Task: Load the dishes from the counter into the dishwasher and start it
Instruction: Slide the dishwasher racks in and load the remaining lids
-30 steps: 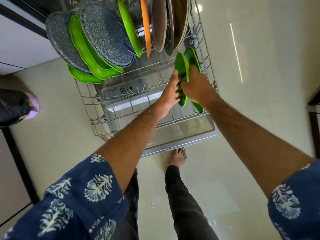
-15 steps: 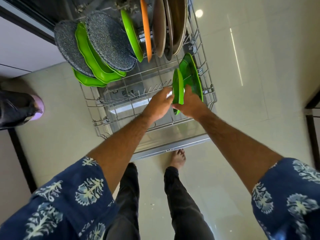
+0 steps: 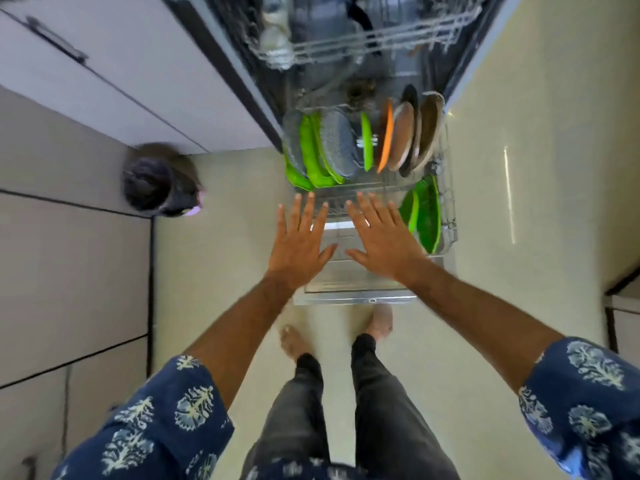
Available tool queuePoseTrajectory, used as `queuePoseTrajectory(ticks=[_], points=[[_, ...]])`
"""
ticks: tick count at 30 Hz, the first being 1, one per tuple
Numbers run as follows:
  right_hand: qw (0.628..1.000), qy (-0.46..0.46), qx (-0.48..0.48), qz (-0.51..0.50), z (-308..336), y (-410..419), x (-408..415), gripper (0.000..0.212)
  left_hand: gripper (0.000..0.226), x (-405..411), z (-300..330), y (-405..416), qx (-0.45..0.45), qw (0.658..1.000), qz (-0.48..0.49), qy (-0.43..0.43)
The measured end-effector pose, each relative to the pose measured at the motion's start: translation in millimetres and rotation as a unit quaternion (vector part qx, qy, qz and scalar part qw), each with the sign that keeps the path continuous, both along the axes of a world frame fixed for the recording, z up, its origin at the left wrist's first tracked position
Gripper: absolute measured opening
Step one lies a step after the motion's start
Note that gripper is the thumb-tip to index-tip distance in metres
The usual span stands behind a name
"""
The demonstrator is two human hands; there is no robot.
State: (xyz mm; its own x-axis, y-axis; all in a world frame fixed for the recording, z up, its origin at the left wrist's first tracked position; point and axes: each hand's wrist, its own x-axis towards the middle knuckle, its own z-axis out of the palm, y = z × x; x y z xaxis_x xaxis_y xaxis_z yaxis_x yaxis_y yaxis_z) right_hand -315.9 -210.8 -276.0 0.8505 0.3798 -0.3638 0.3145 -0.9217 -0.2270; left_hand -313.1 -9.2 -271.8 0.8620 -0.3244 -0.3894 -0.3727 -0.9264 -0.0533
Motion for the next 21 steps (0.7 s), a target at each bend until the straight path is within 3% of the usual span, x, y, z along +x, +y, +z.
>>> queuePoseTrajectory(ticks=[10,21], points=[[0.976,-0.108,0.033,0.188,145,227,-5,0.090,0.079,-121,132,218,0.020,0.974,0.205,-0.093],[0.901,-0.203,0.094,0.372,262,551,-86,0.088,0.079,-282,244,498,0.084,0.876,0.432,-0.197]])
